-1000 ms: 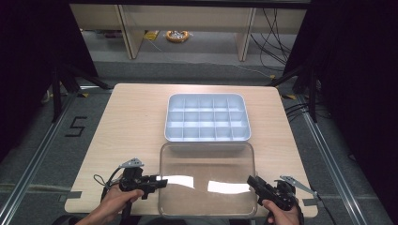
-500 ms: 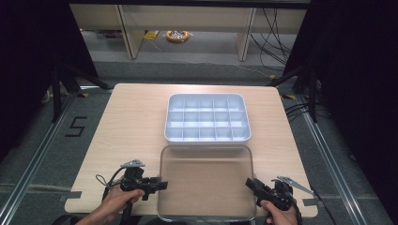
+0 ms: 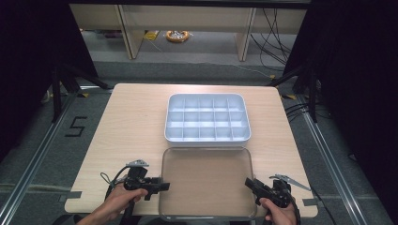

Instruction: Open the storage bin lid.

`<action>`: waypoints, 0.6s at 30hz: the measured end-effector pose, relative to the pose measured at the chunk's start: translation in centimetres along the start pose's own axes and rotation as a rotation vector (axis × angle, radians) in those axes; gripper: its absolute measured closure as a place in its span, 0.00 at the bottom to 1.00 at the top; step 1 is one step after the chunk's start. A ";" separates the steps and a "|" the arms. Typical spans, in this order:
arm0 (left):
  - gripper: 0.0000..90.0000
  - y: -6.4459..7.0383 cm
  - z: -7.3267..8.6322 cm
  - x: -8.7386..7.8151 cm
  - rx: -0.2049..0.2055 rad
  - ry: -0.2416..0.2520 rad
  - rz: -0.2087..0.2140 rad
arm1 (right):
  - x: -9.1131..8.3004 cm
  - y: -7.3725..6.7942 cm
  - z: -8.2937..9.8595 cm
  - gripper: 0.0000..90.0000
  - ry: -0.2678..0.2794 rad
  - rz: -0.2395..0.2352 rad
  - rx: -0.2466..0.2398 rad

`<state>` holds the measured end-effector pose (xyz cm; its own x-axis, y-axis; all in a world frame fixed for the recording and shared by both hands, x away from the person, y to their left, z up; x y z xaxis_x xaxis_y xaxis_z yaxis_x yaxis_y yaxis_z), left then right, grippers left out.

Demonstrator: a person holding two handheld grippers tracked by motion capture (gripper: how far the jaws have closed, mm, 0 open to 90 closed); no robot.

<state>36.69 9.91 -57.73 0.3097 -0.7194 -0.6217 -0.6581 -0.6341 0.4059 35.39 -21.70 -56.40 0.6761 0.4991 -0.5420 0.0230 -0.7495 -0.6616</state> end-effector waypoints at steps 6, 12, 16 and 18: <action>0.54 -0.1 -0.1 0.1 0.007 -0.003 0.002 | 0.4 0.4 -0.1 0.62 -0.012 0.026 -0.012; 0.52 0.0 -0.1 0.0 0.004 -0.010 0.007 | 0.6 0.1 0.1 0.60 -0.025 0.028 0.034; 0.51 0.2 0.0 -0.1 -0.007 -0.015 0.010 | 0.6 0.2 0.2 0.59 -0.029 0.031 0.031; 0.51 0.0 0.0 -0.1 -0.004 -0.019 0.003 | 0.8 0.5 0.1 0.59 -0.020 0.033 -0.008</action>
<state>36.60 10.02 -57.67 0.2948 -0.7160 -0.6328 -0.6565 -0.6329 0.4104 35.87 -21.65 -57.19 0.6620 0.4824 -0.5736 0.0070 -0.7692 -0.6389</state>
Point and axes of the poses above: each handheld gripper's, and its own axes: x roughly forward along the jaws, z roughly out of its underside, y roughly to its right, the point moved 10 cm from there along x, roughly forward along the jaws, and after that the axes turned 8 degrees about x, right-handed, at the moved point
